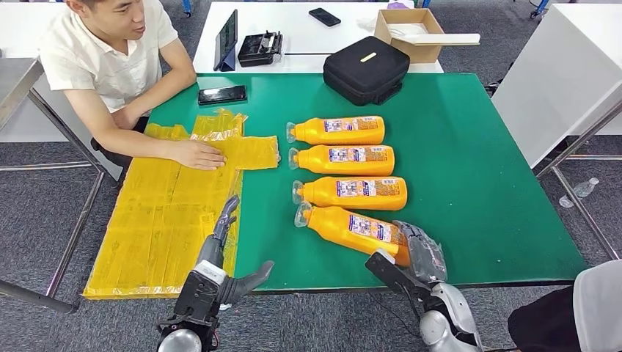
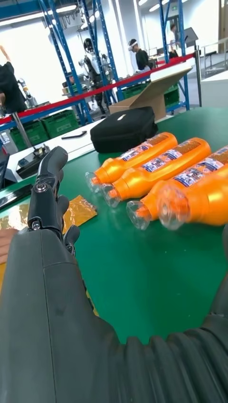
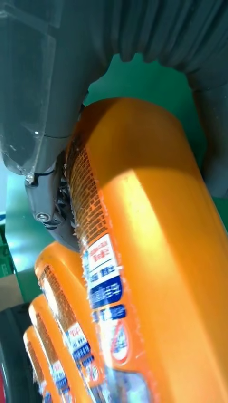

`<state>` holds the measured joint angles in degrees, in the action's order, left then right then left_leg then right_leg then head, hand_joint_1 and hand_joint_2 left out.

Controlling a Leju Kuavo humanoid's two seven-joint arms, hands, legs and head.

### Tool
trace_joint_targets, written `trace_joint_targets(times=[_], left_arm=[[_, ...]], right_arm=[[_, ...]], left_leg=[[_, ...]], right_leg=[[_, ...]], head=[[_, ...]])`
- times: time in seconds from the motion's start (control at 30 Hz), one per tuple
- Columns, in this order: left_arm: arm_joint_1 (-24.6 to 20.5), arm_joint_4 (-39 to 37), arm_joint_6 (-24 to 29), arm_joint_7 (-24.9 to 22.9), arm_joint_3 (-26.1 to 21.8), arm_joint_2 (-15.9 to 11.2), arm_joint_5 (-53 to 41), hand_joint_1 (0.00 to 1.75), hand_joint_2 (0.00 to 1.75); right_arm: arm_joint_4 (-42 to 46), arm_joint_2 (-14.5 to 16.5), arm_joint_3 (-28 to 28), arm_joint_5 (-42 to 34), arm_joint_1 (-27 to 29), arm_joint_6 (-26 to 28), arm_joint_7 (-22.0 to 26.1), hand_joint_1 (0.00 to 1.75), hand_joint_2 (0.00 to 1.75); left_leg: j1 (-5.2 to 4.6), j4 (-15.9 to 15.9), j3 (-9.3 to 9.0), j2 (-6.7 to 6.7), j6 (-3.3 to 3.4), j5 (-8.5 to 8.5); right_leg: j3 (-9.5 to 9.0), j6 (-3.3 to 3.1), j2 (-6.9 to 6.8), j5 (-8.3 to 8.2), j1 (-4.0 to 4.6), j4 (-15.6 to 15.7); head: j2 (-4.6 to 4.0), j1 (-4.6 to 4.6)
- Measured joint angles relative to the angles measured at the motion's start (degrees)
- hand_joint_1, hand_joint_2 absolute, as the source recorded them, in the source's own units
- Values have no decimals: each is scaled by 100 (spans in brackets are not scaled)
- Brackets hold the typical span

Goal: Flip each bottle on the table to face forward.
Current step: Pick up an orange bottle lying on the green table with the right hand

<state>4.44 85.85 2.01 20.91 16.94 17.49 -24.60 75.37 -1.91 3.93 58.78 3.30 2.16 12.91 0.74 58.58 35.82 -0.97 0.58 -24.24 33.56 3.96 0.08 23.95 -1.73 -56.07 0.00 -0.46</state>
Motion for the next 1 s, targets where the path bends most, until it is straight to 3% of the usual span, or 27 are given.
trace_joint_targets(times=[0.37,0.83,1.0], left_arm=[[18,-414,-285,-748,-226,1,2470,0,175],[3,-1078,-171,-828,-560,46,3361,0,175],[-5,-1128,-622,-359,-566,50,3430,0,175]], right_arm=[[886,435,106,-493,254,59,368,175,175],[1158,746,68,-814,215,61,669,175,175],[1162,830,63,-993,208,-82,812,175,175]], left_leg=[[1,0,24,-3,-2,1],[0,0,36,-4,-1,2],[0,0,37,-5,-1,2]], right_leg=[[22,-1,0,0,0,-4],[33,0,0,0,0,-3],[34,0,0,0,-1,-3]], head=[[0,1],[0,1],[0,3]])
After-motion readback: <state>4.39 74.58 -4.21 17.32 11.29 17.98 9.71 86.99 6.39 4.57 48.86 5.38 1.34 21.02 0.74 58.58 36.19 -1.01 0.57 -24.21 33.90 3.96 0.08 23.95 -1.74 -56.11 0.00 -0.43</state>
